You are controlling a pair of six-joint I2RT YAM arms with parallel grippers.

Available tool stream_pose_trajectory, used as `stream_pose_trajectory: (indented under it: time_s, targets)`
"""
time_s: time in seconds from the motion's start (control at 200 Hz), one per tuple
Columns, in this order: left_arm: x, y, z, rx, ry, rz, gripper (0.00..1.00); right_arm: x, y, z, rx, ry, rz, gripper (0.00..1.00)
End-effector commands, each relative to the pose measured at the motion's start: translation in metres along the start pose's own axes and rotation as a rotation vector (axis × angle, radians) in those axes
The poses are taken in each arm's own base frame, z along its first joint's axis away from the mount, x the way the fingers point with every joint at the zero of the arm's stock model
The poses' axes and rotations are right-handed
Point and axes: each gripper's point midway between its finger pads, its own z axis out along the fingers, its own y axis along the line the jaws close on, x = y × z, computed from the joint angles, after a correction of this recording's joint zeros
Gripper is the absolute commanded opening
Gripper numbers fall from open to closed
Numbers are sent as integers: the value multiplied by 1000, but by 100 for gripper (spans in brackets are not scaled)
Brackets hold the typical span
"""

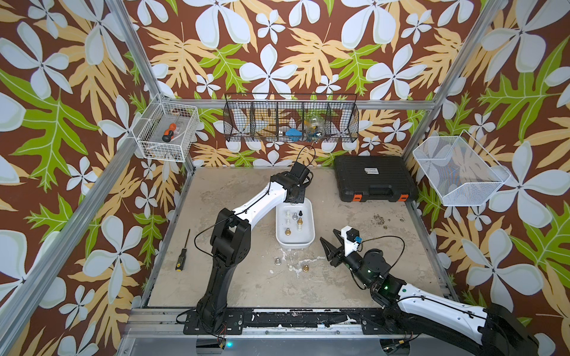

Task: Put the chess pieces into the storage box
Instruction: Place the chess piece in the storage box.

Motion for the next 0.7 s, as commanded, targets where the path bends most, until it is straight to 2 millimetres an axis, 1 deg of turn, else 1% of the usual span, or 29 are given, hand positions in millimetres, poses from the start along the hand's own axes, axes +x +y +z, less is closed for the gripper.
stream_pose_trajectory:
  time_s: [0.0,0.28,0.696]
  targets:
    - [-6,3,9,-25,-17,27,4,-8,1,-1,-2,-30,8,66]
    - [6,4,36,-47,15,39,4,-11,0,-4,-4,-46,9,66]
    - [16,5,60,-56,23,41,4,-13,0,-7,-8,-58,12,66]
